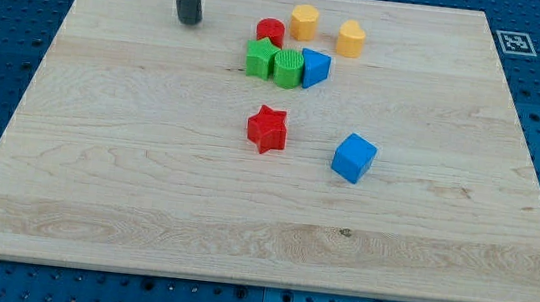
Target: Push the yellow heart to the top right side of the blue triangle
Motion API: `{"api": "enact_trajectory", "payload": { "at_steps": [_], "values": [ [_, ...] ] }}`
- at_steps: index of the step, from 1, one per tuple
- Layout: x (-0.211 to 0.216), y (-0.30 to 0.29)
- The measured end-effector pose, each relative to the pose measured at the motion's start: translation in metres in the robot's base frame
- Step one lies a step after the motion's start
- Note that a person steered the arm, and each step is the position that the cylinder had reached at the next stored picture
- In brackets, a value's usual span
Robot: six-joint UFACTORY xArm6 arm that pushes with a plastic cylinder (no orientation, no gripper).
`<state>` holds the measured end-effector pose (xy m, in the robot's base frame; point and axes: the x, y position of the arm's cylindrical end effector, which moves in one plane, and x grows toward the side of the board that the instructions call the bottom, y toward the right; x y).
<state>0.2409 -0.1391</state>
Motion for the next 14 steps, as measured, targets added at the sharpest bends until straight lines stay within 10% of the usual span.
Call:
{"api": "enact_trajectory", "payload": {
  "at_steps": [1, 5, 14],
  "values": [
    [-0.049, 0.019],
    [-0.010, 0.201],
    [0.091, 0.275]
  ]
}}
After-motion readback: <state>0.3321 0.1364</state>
